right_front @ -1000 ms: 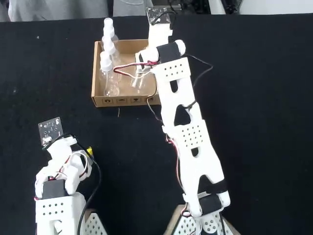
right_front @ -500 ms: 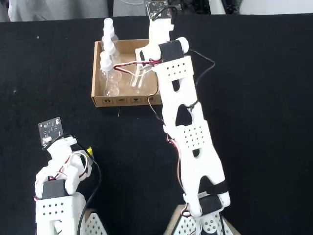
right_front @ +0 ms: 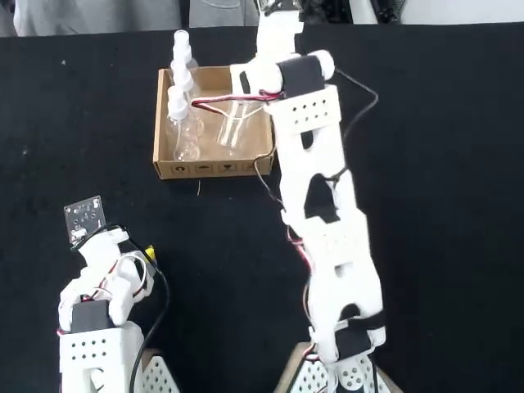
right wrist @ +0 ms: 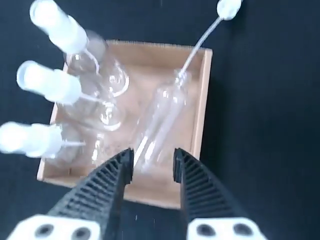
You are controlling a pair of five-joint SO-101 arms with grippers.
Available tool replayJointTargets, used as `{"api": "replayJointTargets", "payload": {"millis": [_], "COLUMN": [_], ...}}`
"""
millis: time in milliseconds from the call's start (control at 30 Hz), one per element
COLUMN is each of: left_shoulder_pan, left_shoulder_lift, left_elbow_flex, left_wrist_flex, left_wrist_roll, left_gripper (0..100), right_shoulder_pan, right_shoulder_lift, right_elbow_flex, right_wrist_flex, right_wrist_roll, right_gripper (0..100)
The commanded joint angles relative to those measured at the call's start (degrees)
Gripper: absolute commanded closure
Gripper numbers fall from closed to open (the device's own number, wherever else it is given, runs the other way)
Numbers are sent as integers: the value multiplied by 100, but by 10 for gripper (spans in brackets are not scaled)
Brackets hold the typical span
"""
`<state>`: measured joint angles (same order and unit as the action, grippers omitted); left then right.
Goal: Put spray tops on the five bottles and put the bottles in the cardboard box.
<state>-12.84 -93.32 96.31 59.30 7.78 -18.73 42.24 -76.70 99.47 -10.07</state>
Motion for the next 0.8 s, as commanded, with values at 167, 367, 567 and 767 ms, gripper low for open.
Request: {"api": "replayJointTargets", "payload": {"millis": [167,367,567,767], "left_shoulder_pan": [-48,-48,-48,-48], "left_shoulder_lift": [-70,-70,-70,-70], "left_elbow_flex": [154,154,154,154], "left_wrist_flex": [26,26,26,26], "left_wrist_roll": [-9,-9,-9,-9], "left_gripper": [801,801,801,801], "right_shoulder_pan": [105,97,88,79], "right_shoulder_lift": [-1921,-2651,-3591,-4470], "right_elbow_flex": [1429,2237,3213,4312], "right_wrist_flex": [176,176,123,-176], "right_wrist_roll": [62,62,62,62], "right_gripper": [913,916,917,917]}}
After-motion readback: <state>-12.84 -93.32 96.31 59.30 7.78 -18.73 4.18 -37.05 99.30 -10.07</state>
